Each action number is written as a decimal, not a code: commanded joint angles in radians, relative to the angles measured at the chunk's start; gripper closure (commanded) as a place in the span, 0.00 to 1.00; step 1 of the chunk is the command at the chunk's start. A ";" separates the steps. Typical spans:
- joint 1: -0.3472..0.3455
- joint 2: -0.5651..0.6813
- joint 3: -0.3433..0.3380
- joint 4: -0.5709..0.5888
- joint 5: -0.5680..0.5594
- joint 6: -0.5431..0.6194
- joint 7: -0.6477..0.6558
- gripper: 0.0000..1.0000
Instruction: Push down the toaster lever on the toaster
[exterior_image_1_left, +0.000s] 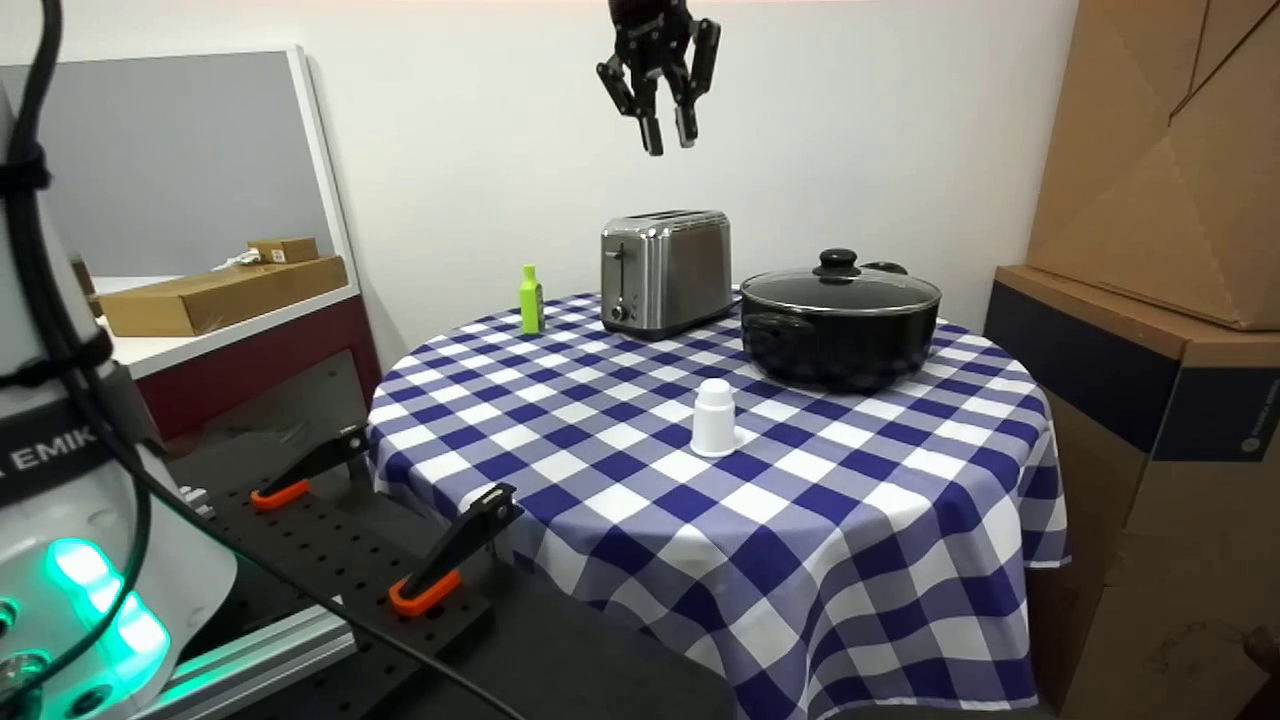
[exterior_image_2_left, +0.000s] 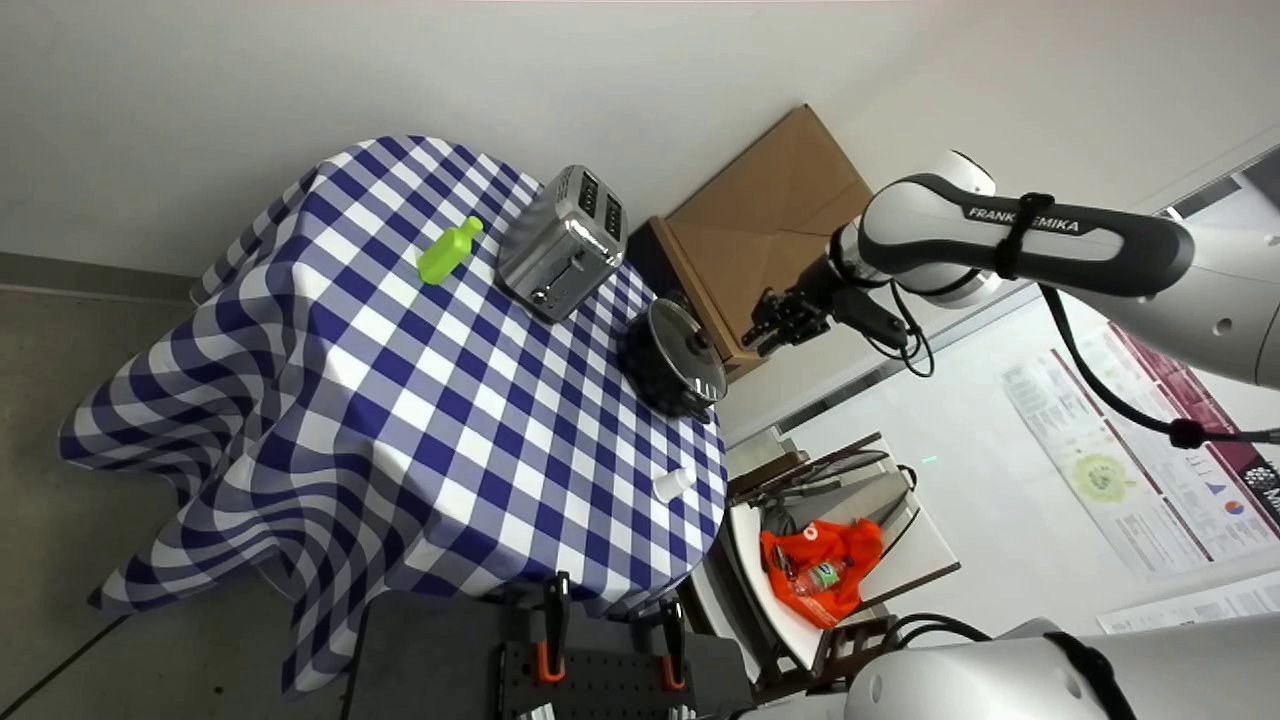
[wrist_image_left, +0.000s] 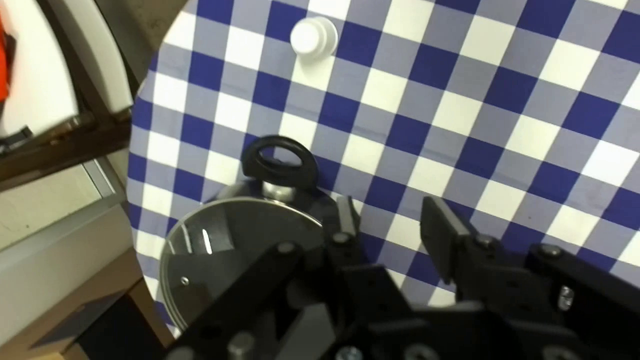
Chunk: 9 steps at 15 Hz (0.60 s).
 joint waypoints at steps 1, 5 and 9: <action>0.055 0.080 0.049 0.038 -0.064 0.108 0.047 0.93; 0.096 0.194 0.075 0.101 -0.131 0.253 0.127 1.00; 0.133 0.305 0.062 0.165 -0.167 0.387 0.222 1.00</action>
